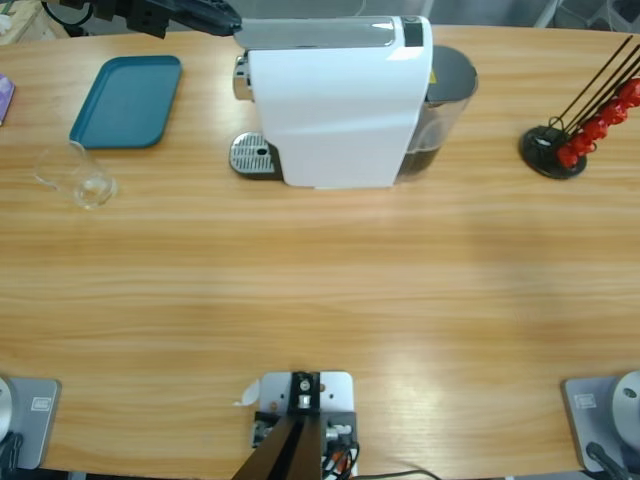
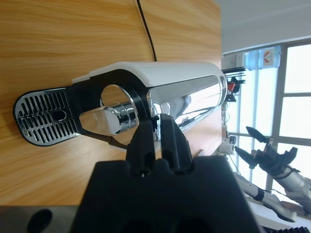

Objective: Pour coffee

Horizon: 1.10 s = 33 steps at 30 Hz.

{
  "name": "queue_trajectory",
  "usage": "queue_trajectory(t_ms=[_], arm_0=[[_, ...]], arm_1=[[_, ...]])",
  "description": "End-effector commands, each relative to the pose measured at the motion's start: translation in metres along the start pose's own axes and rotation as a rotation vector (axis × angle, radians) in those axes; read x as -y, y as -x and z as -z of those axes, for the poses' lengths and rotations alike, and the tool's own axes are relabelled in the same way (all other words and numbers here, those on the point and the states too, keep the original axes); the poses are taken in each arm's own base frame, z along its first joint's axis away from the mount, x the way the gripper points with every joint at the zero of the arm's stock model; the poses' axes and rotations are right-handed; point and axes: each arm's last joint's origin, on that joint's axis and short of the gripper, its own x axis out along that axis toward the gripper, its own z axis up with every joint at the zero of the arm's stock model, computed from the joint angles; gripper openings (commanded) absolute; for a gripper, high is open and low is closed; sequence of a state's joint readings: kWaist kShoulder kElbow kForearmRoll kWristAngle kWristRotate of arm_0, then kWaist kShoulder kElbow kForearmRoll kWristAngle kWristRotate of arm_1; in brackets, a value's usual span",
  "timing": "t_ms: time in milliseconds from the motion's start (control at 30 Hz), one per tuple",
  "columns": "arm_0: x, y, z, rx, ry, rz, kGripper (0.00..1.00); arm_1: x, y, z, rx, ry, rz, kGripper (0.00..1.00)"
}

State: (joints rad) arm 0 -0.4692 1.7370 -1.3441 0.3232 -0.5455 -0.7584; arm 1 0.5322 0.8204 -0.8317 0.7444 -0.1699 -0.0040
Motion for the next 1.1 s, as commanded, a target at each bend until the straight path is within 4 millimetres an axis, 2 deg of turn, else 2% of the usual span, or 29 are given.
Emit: queue_trajectory(t_ms=[33, 233, 433, 600, 633, 667, 700, 733, 800, 867, 967, 1100], arm_0=[[0.002, -0.005, 0.002, -0.017, -0.017, 0.008, 0.000], [0.018, 0.003, -0.006, 0.015, -0.058, 0.072, 0.000], [0.048, 0.029, -0.013, 0.077, -0.126, 0.151, 0.000], [0.049, 0.034, -0.008, 0.061, -0.128, 0.168, 0.000], [0.049, 0.034, -0.006, 0.043, -0.129, 0.183, 0.327], [0.050, 0.036, -0.005, 0.036, -0.138, 0.195, 0.731], [0.053, 0.041, -0.003, 0.038, -0.157, 0.205, 0.930], [0.054, 0.046, 0.001, 0.046, -0.187, 0.211, 0.987], [0.056, 0.062, 0.012, 0.084, -0.303, 0.203, 0.991], [0.057, 0.083, 0.034, 0.167, -0.560, 0.140, 0.991], [0.047, 0.106, 0.074, 0.245, -0.778, -0.064, 1.000], [0.016, 0.111, 0.122, 0.176, -1.038, -0.412, 1.000]], arm_1=[[0.000, -0.001, 0.004, -0.001, 0.003, -0.002, 1.000], [0.000, -0.001, 0.004, -0.001, 0.003, -0.002, 1.000], [0.000, -0.002, 0.004, -0.002, 0.003, -0.002, 1.000], [0.000, -0.002, 0.004, -0.003, 0.005, -0.004, 1.000], [0.000, -0.002, 0.004, -0.003, 0.005, -0.004, 1.000], [0.000, -0.001, 0.004, -0.001, 0.004, -0.004, 1.000], [0.000, -0.001, 0.004, 0.000, 0.004, -0.004, 1.000], [0.000, -0.001, 0.004, 0.000, 0.005, -0.004, 1.000], [0.000, -0.001, 0.004, 0.000, 0.004, -0.004, 1.000], [0.000, -0.001, 0.004, 0.000, 0.004, -0.004, 1.000], [0.001, 0.001, 0.005, 0.019, -0.015, 0.008, 1.000], [0.004, 0.005, 0.001, 0.007, -0.049, 0.063, 1.000]])
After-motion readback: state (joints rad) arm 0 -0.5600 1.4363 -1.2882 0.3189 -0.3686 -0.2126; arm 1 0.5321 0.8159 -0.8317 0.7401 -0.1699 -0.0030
